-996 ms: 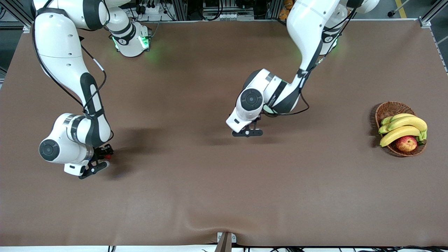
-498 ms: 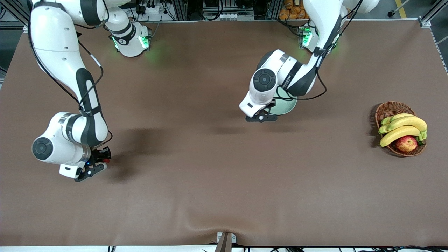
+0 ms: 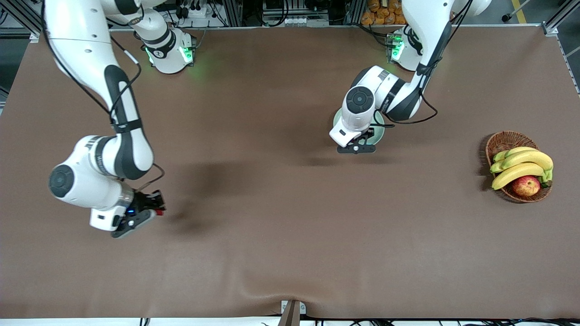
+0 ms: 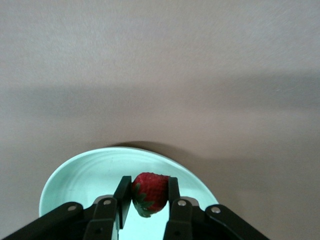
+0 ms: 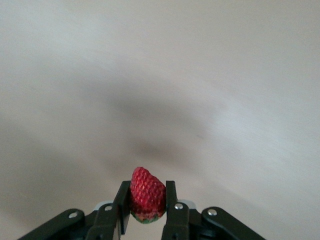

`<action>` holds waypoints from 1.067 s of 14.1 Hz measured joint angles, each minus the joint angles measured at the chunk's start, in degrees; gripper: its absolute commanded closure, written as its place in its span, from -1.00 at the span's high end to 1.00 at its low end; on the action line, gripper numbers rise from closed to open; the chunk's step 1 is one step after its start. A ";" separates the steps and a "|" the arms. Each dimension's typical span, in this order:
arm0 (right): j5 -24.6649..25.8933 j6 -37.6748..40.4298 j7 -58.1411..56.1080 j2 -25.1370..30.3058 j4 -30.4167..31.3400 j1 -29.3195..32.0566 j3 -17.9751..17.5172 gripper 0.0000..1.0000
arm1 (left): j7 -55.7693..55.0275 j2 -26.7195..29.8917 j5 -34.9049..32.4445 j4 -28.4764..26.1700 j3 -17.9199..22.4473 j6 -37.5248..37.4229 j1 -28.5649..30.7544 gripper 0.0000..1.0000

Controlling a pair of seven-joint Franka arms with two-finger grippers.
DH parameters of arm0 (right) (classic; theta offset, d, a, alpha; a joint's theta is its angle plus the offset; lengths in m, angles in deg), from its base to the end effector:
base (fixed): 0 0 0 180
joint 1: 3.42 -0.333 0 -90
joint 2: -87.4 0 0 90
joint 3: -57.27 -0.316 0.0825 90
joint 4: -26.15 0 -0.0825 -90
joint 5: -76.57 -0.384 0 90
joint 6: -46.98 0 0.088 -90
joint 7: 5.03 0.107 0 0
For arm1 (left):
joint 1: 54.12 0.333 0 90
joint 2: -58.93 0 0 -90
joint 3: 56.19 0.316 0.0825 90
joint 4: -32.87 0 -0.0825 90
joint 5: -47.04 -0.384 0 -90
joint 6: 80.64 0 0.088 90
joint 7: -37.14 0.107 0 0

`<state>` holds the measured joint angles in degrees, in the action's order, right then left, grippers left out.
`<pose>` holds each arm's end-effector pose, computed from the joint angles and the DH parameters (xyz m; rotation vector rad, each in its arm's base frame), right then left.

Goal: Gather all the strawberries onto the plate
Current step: 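Plate the strawberry with the left gripper while the right gripper carries another, then set the second strawberry on mid-table with the right gripper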

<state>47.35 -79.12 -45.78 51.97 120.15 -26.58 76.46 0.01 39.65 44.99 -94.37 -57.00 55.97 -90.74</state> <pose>0.6795 0.0924 0.2702 -2.8300 -0.7695 -0.0899 0.4219 -0.3227 0.2087 -3.0165 0.0497 0.1919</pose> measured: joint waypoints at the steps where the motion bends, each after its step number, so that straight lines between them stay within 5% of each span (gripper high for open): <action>1: -2.55 -0.06 0.38 -0.37 0.00 -1.66 -0.06 -0.87 | 0.00 0.00 0.00 -0.74 -0.03 0.65 0.00 -0.21; 2: -4.67 -0.20 1.48 -0.72 -0.02 -3.39 -0.11 -0.87 | 0.00 0.00 0.00 -1.06 -0.07 0.80 0.00 0.00; 4: -7.04 -1.11 6.15 -1.25 -0.08 -7.48 -0.22 -0.87 | -0.08 0.10 0.00 -1.17 -0.09 0.82 0.00 0.97; 15: -7.67 -7.77 39.56 -3.36 0.21 -30.57 -0.40 -0.75 | -0.07 4.69 -0.01 1.21 0.11 -0.91 2.93 1.00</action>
<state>39.68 -86.89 -6.22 48.61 120.36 -57.14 76.06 -0.06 44.33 44.99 -93.15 -56.89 55.06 -87.81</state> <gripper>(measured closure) 0.683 0.000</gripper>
